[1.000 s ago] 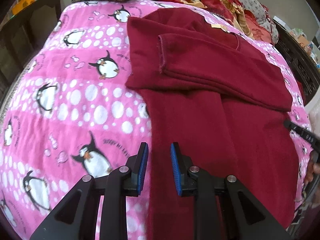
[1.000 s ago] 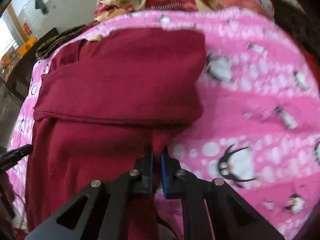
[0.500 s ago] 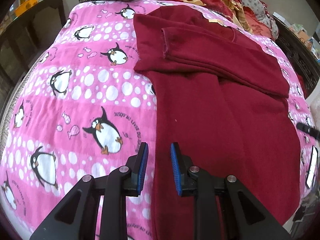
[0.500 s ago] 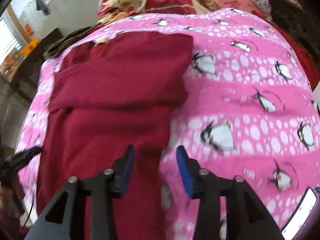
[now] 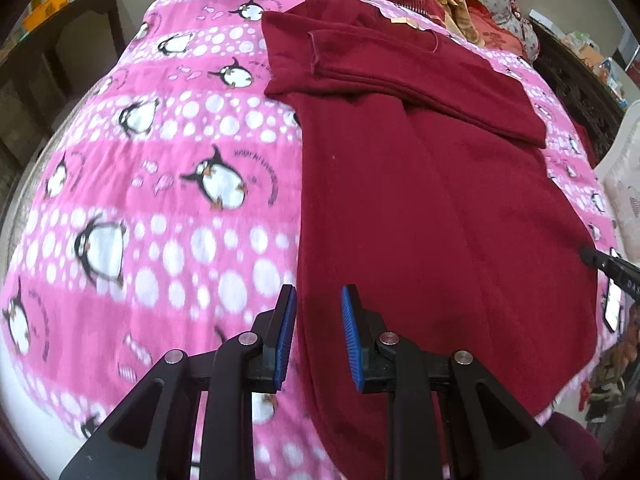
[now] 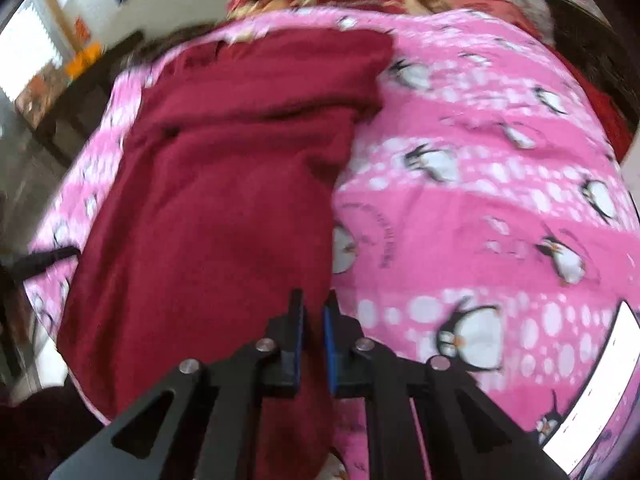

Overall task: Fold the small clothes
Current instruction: 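Grasp the folded sweater edge with the right tool and fold it over, then grasp the sweater hem with the left tool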

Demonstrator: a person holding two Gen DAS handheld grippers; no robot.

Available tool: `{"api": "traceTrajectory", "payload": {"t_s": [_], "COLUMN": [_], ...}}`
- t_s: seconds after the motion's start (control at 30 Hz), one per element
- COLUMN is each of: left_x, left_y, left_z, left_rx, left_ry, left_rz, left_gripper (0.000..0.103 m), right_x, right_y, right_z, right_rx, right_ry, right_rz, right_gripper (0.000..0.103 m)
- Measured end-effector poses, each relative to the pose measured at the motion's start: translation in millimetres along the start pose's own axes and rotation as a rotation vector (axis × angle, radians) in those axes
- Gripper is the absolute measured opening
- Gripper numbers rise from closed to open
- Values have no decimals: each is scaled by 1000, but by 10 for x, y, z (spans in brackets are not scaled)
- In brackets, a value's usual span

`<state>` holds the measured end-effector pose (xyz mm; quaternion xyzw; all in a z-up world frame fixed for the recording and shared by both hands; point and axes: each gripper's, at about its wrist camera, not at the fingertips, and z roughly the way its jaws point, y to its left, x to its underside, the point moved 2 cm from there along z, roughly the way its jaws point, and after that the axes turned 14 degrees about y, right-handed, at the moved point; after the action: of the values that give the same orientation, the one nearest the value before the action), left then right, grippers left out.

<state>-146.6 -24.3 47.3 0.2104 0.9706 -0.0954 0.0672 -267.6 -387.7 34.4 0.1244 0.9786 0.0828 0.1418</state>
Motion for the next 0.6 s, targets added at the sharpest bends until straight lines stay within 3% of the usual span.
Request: {"api": "traceTrajectory", "payload": {"t_s": [0.13, 0.2, 0.27, 0.3, 0.6], "left_x": [201, 278, 362, 389, 586], "left_y": [-20, -24, -9, -4, 12], "left_z": [-22, -4, 33, 39, 69], "left_rx": [25, 45, 68, 69, 107], "left_ry": [21, 37, 66, 70, 120], "left_rz": [11, 5, -10, -14, -26], "left_gripper": [3, 3, 3, 3, 4], "right_x": [99, 158, 240, 290, 643], "right_y": [-105, -114, -126, -139, -82], "right_z": [-7, -22, -48, -61, -16], "right_rx": [-26, -47, -95, -120, -164], "right_ry": [12, 12, 20, 26, 107], "right_rz": [42, 64, 81, 86, 27], "right_gripper": [10, 20, 48, 51, 54]}}
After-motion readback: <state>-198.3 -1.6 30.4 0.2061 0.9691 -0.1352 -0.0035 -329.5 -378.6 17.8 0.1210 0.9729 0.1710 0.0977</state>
